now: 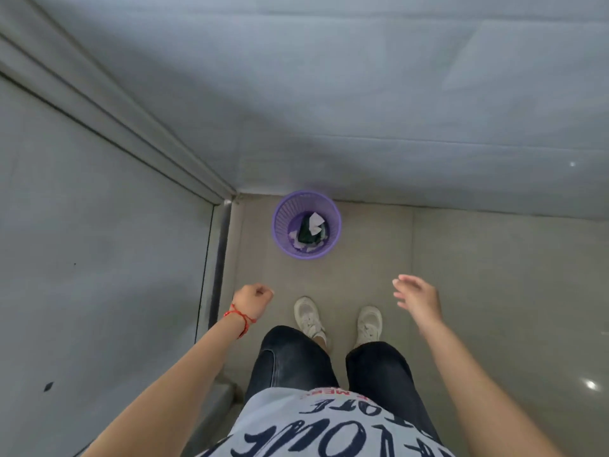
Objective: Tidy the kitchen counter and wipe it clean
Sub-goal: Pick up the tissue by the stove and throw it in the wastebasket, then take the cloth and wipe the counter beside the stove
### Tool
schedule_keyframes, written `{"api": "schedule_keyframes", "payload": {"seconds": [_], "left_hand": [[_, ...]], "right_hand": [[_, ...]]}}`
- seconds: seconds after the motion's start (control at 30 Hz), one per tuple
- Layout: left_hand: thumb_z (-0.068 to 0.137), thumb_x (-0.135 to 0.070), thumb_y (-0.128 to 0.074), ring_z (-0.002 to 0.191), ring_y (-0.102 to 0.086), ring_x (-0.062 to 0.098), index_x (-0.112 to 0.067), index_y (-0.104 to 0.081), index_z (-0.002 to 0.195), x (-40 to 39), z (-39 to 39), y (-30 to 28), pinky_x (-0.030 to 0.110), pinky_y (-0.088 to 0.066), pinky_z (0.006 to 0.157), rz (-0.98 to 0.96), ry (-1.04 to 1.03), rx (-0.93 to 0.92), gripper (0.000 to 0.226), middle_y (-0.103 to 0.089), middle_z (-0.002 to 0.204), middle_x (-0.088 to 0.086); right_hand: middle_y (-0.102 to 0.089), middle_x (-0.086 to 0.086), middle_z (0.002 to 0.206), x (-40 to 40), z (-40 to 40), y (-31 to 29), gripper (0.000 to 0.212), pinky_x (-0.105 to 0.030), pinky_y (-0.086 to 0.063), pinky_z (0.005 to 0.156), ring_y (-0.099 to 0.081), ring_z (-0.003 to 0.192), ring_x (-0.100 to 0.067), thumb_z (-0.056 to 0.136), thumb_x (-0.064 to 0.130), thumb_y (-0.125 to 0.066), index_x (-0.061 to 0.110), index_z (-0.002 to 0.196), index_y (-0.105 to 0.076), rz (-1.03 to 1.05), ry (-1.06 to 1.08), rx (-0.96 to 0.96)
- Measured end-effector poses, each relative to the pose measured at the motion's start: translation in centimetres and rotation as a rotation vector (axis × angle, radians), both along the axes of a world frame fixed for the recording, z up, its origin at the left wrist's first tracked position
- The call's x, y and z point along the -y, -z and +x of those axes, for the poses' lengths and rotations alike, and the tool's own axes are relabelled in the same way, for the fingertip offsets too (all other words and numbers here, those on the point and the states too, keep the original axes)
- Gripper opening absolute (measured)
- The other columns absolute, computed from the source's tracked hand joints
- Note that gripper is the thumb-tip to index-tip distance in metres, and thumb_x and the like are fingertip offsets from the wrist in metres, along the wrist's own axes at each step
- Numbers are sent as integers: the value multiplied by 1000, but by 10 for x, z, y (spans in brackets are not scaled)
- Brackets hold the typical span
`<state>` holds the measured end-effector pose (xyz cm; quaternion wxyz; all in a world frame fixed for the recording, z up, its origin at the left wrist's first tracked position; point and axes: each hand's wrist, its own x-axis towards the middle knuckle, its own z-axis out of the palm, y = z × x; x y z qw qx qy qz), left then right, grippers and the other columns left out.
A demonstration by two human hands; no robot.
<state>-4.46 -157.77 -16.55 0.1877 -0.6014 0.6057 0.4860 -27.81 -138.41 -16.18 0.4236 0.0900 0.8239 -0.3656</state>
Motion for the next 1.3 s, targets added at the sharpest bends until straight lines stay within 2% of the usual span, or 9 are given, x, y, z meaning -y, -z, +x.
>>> {"api": "schedule_keyframes", "payload": {"seconds": [0.13,0.2,0.43,0.63,0.77,0.87,1.0,1.17,1.3], "left_hand": [[88,-16,-50,78,-57,24,-18,-57,61,-22,-31,-17,31,-45,72,6,69,-13,28,-62,73,10],[88,-14,-50,75,-57,23,-21,-56,55,-37,-51,-22,32,-45,70,14,135,-20,34,-60,64,5],[91,-17,-48,68,-56,21,-18,-56,60,-115,-144,-43,25,-44,60,52,304,-39,32,-60,64,2],[93,-14,-39,39,-48,10,-13,-49,65,-199,-254,-47,13,-30,41,230,265,-65,30,-56,45,-1],[91,-12,-46,49,-47,15,-12,-53,68,-250,-322,-53,18,-31,49,213,454,-101,24,-55,58,4],[92,-12,-47,55,-49,17,-10,-54,73,-280,-367,-57,21,-34,52,209,598,-94,20,-57,65,7],[92,-12,-46,58,-49,19,-8,-54,76,-307,-422,-52,24,-37,55,182,762,-49,18,-56,67,8],[91,-14,-48,62,-53,19,-4,-56,89,-332,-504,-41,24,-41,55,136,977,13,13,-60,69,6],[91,-11,-48,63,-53,20,-3,-55,86,-367,-568,-47,26,-42,55,117,1120,48,12,-58,69,7]], "right_hand": [[-62,-4,96,-67,-4,-10,29,-42,-50,93,-62,94,-25,84,16,-63,6,111,-62,52,16,-41],[-65,-8,97,-101,-7,-12,29,-35,-48,87,-61,92,-24,83,14,-64,4,110,-63,48,36,-57],[-67,-14,111,-221,-35,-28,28,-26,-39,78,-62,102,-28,85,14,-62,5,112,-62,43,195,-80],[-66,-15,115,-318,-50,-36,31,-24,-37,79,-60,107,-27,85,14,-61,3,114,-61,77,337,-64],[-66,-17,111,-373,-53,-37,29,-24,-35,77,-58,95,-24,85,12,-61,1,111,-62,97,525,-57],[-67,-15,106,-403,-60,-37,26,-28,-40,79,-60,99,-28,84,12,-61,0,107,-64,104,690,-76],[-59,-8,78,-432,-87,-41,13,-27,-36,66,-57,83,-24,79,17,-60,6,84,-65,63,886,-85],[-56,-11,70,-467,-132,-25,22,-34,-41,72,-53,73,-24,83,5,-55,-15,89,-61,82,1190,-65],[-64,-7,70,-475,-151,-31,9,-43,-52,80,-62,74,-29,86,10,-57,7,91,-64,67,1472,-88]]}}
